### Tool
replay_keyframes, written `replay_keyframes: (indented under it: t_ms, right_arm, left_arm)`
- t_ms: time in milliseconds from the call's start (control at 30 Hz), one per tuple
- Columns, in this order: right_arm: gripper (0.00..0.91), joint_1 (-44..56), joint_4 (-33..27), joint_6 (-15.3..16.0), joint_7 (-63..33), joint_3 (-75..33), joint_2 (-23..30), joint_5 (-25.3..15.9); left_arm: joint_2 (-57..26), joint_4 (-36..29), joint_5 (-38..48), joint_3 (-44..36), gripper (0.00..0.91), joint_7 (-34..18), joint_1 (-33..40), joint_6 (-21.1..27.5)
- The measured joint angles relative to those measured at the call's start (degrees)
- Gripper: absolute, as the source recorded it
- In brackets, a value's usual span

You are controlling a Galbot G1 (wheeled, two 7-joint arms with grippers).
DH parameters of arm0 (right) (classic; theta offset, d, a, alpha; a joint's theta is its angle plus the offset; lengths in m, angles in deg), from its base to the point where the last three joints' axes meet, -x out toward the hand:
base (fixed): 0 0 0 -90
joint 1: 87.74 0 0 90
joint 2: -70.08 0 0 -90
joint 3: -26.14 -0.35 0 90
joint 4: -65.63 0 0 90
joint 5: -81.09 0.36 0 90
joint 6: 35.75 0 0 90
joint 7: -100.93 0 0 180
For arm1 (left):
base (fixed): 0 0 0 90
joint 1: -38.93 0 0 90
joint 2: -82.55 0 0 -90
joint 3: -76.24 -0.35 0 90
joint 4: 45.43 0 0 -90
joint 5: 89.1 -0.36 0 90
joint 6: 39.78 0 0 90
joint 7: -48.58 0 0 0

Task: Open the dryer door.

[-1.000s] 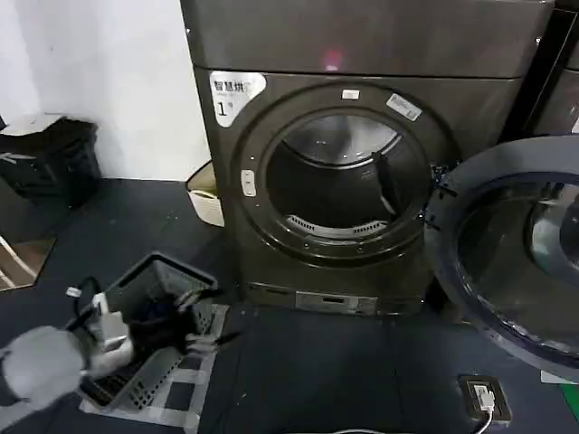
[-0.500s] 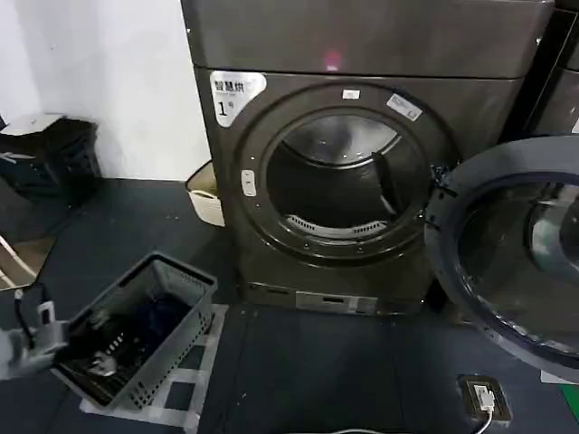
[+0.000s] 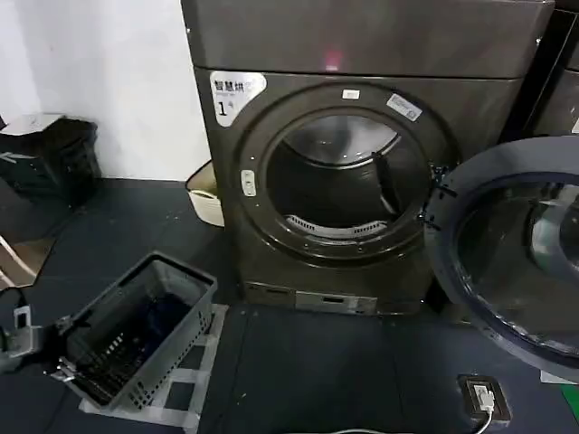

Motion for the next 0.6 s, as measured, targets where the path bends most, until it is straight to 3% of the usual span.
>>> replay_keyframes:
  t_ms: [600]
  right_arm:
    - [0.907,0.1,0.6,-0.2,0.5,0.0,0.5,0.0]
  left_arm:
    - [0.6,1.5,-1.2,0.8,0.907,-0.1,-0.2,0.9]
